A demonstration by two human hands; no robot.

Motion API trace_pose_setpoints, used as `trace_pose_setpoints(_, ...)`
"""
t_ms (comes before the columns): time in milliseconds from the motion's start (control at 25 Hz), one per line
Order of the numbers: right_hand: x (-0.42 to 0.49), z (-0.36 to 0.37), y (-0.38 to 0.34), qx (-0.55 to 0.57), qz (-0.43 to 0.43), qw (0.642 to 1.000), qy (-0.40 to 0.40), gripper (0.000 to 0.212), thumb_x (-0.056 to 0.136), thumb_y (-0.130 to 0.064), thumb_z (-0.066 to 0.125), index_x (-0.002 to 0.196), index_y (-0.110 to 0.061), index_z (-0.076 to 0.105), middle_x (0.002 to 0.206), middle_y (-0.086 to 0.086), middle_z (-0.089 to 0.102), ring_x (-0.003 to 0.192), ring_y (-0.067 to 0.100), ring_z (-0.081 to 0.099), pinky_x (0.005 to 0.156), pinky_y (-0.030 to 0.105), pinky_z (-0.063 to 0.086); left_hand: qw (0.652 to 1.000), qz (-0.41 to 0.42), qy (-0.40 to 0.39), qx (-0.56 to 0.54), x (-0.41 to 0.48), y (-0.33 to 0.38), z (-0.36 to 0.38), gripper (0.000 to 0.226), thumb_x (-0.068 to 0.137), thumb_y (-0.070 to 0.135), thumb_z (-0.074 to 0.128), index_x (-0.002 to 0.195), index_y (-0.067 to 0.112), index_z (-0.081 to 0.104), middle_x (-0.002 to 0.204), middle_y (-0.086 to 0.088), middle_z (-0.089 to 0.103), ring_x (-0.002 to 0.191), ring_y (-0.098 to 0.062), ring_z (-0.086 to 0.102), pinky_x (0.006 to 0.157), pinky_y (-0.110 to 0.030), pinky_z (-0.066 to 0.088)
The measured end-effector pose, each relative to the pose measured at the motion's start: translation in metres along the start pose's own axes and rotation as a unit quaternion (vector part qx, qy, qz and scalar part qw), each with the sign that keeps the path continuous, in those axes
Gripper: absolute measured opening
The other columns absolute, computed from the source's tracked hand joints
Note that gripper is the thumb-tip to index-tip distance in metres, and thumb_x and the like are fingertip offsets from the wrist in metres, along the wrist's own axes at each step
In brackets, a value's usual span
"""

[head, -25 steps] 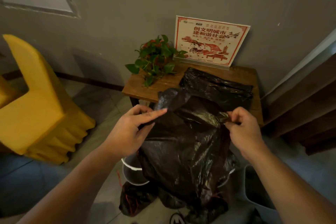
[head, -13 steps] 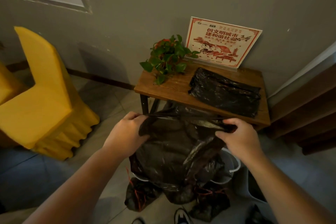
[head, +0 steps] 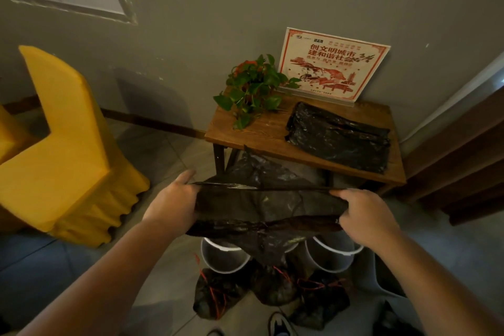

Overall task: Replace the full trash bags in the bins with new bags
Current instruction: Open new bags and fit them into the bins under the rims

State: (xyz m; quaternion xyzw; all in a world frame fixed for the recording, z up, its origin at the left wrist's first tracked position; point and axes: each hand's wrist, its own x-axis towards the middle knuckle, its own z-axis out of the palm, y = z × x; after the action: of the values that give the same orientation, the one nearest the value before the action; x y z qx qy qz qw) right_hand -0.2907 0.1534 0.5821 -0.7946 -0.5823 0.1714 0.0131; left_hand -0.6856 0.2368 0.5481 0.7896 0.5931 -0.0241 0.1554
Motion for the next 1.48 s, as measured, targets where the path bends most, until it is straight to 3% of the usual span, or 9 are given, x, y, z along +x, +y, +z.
trace_pose_setpoints(200,-0.005,-0.003,-0.028,0.295,0.058,0.952,0.052,0.022,0.088,-0.024,0.080,0.091,-0.044,0.075,0.100,-0.023,0.068,0.087,-0.001,0.064,0.065,0.015,0.046,0.980,0.034,0.059,-0.189,-0.015,0.000,-0.016,0.032,0.096,0.029,0.070,0.118,0.051,0.065,0.121,0.031,0.054,0.108,0.009,0.056,0.085,-0.012,0.049)
trace_pose_setpoints(360,-0.011,0.001,-0.037,0.171,-0.017,0.977,0.128,0.025,0.092,-0.022,0.075,0.110,-0.039,0.073,0.099,-0.021,0.061,0.088,0.002,0.063,0.070,0.015,0.044,0.977,0.004,0.187,-0.100,-0.029,-0.014,-0.014,0.036,0.093,0.028,0.070,0.129,0.033,0.067,0.124,0.015,0.058,0.087,0.006,0.053,0.070,-0.004,0.037)
trace_pose_setpoints(520,-0.007,0.029,-0.054,0.041,0.003,0.993,-0.109,0.042,0.094,-0.019,0.070,0.135,-0.027,0.067,0.126,-0.001,0.065,0.106,0.019,0.064,0.083,0.028,0.052,0.997,-0.010,-0.069,-0.046,-0.027,-0.011,0.000,0.048,0.094,0.029,0.070,0.141,0.033,0.058,0.124,0.010,0.064,0.101,-0.006,0.062,0.081,-0.017,0.049)
trace_pose_setpoints(640,0.006,0.020,-0.078,0.038,-0.021,0.997,-0.069,0.052,0.092,-0.013,0.068,0.143,-0.024,0.061,0.139,0.001,0.060,0.121,0.022,0.060,0.094,0.033,0.052,0.993,-0.066,-0.029,-0.093,-0.019,-0.008,-0.016,0.045,0.093,0.023,0.072,0.136,0.031,0.061,0.105,0.017,0.059,0.087,-0.003,0.058,0.069,-0.016,0.047)
trace_pose_setpoints(880,0.003,-0.019,-0.109,0.123,-0.104,0.982,0.100,0.075,0.092,-0.003,0.064,0.160,-0.024,0.039,0.161,-0.002,0.042,0.144,0.020,0.043,0.108,0.025,0.035,0.977,-0.048,0.157,-0.135,-0.020,-0.006,-0.032,0.075,0.089,0.035,0.077,0.154,0.028,0.040,0.149,-0.004,0.057,0.139,-0.030,0.052,0.104,-0.042,0.051)
trace_pose_setpoints(1000,-0.020,-0.013,-0.107,0.162,-0.126,0.953,0.221,0.051,0.093,0.005,0.058,0.137,-0.017,0.064,0.147,0.000,0.054,0.130,0.014,0.051,0.102,0.017,0.033,0.984,-0.023,0.161,-0.067,-0.030,-0.010,-0.030,0.078,0.089,0.028,0.075,0.155,0.042,0.036,0.157,-0.003,0.051,0.141,-0.029,0.051,0.102,-0.042,0.055)
trace_pose_setpoints(1160,-0.038,0.011,-0.092,0.170,-0.065,0.967,0.181,0.035,0.086,0.012,0.054,0.076,-0.017,0.070,0.103,-0.007,0.064,0.091,0.009,0.057,0.079,0.024,0.044,0.984,0.039,0.164,-0.062,-0.044,-0.017,-0.017,0.032,0.096,0.015,0.064,0.120,0.035,0.074,0.119,-0.002,0.070,0.100,-0.020,0.070,0.083,-0.033,0.060)
trace_pose_setpoints(1280,-0.032,0.017,-0.080,0.272,0.073,0.950,0.138,0.038,0.082,0.012,0.047,0.073,-0.022,0.060,0.080,0.000,0.061,0.073,0.021,0.058,0.056,0.031,0.043,0.966,0.133,0.198,-0.096,-0.055,-0.022,-0.011,0.011,0.093,0.014,0.073,0.096,0.025,0.075,0.099,0.003,0.068,0.088,-0.014,0.067,0.079,-0.034,0.061)
trace_pose_setpoints(1480,-0.041,0.030,-0.078,0.322,0.030,0.943,0.075,0.046,0.082,0.010,0.049,0.063,-0.027,0.069,0.088,-0.004,0.061,0.084,0.006,0.057,0.072,0.023,0.040,0.968,0.122,0.197,-0.092,-0.067,-0.025,0.012,0.022,0.095,0.024,0.072,0.116,0.023,0.078,0.112,0.001,0.070,0.100,-0.015,0.068,0.089,-0.033,0.060)
